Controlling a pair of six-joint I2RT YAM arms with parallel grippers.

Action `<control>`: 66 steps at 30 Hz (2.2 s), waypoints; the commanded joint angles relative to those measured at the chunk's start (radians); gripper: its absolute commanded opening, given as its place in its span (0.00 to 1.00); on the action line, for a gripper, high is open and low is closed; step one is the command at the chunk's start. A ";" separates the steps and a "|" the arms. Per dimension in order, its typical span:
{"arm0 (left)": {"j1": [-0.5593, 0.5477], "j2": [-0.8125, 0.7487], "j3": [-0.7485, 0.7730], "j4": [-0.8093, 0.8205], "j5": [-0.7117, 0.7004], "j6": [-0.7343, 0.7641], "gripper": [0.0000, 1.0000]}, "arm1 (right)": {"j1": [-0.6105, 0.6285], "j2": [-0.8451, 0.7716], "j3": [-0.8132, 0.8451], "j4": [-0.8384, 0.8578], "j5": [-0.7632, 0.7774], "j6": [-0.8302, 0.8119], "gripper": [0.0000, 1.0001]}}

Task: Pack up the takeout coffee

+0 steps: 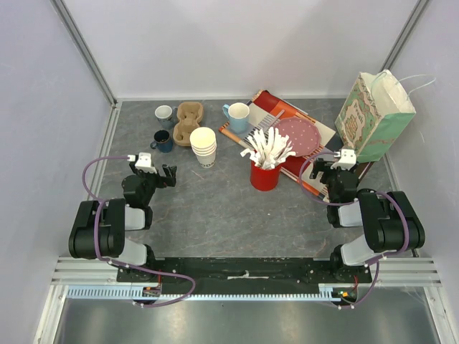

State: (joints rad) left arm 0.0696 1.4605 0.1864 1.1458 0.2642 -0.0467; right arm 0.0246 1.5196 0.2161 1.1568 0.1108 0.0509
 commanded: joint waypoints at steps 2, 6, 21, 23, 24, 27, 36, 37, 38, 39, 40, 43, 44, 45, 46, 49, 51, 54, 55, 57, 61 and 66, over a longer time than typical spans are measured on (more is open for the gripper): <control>-0.005 -0.017 0.024 0.023 -0.003 0.027 1.00 | 0.005 0.004 0.023 0.027 0.006 -0.008 0.98; -0.007 -0.017 0.024 0.026 -0.005 0.027 1.00 | 0.005 0.005 0.031 0.018 0.007 -0.008 0.98; 0.039 -0.181 0.255 -0.500 0.027 0.005 0.95 | 0.005 -0.571 0.273 -0.911 0.114 0.251 0.98; 0.039 -0.207 0.298 -0.594 0.049 0.039 0.94 | 0.003 -0.643 0.337 -1.118 0.156 0.265 0.96; 0.039 -0.224 0.317 -0.633 0.062 0.045 0.94 | 0.003 -0.657 0.363 -1.194 0.223 0.283 0.95; 0.038 -0.238 0.422 -0.834 0.125 0.116 0.92 | 0.001 -0.673 0.491 -1.506 0.369 0.342 0.90; 0.038 -0.279 0.685 -1.256 0.202 0.238 0.77 | -0.014 -0.604 0.686 -1.991 0.607 0.523 0.86; 0.036 -0.284 0.720 -1.325 0.223 0.257 0.73 | -0.015 -0.590 0.712 -1.997 0.590 0.538 0.86; 0.029 -0.282 0.746 -1.369 0.292 0.281 0.67 | -0.015 -0.582 0.723 -2.002 0.555 0.556 0.86; 0.018 -0.278 0.777 -1.426 0.334 0.353 0.64 | -0.015 -0.573 0.729 -2.004 0.537 0.561 0.87; 0.003 -0.273 0.845 -1.562 0.371 0.396 0.61 | -0.015 -0.559 0.736 -2.004 0.523 0.561 0.89; -0.094 -0.261 0.964 -1.759 0.458 0.553 0.61 | -0.014 -0.552 0.729 -2.004 0.494 0.550 0.91; -0.125 -0.255 0.987 -1.791 0.499 0.585 0.61 | -0.015 -0.553 0.724 -2.001 0.491 0.544 0.91; -0.139 -0.253 1.024 -1.811 0.516 0.632 0.62 | -0.015 -0.558 0.718 -1.991 0.478 0.526 0.91; -0.152 -0.250 1.039 -1.836 0.538 0.651 0.64 | -0.015 -0.568 0.707 -1.987 0.469 0.517 0.91; -0.204 -0.215 1.085 -1.848 0.517 0.712 0.66 | -0.015 -0.587 0.706 -1.962 0.429 0.477 0.91; -0.272 -0.146 1.134 -1.900 0.471 0.772 0.66 | -0.014 -0.590 0.715 -1.952 0.405 0.442 0.91; -0.358 -0.066 1.199 -1.936 0.362 0.777 0.59 | -0.014 -0.585 0.732 -1.953 0.394 0.412 0.91; -0.373 -0.021 1.212 -1.937 0.312 0.775 0.56 | -0.015 -0.584 0.733 -1.953 0.391 0.394 0.92; -0.404 0.012 1.248 -1.936 0.270 0.785 0.55 | -0.015 -0.582 0.736 -1.950 0.388 0.385 0.92; -0.435 0.063 1.292 -1.899 0.185 0.771 0.54 | -0.015 -0.572 0.735 -1.936 0.353 0.366 0.93; -0.458 0.142 1.343 -1.879 0.141 0.762 0.52 | -0.014 -0.549 0.733 -1.901 0.300 0.346 0.93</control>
State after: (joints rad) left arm -0.3721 1.5650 1.4441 -0.7612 0.4774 0.6872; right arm 0.0101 0.9535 0.9123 -0.7975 0.4587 0.4294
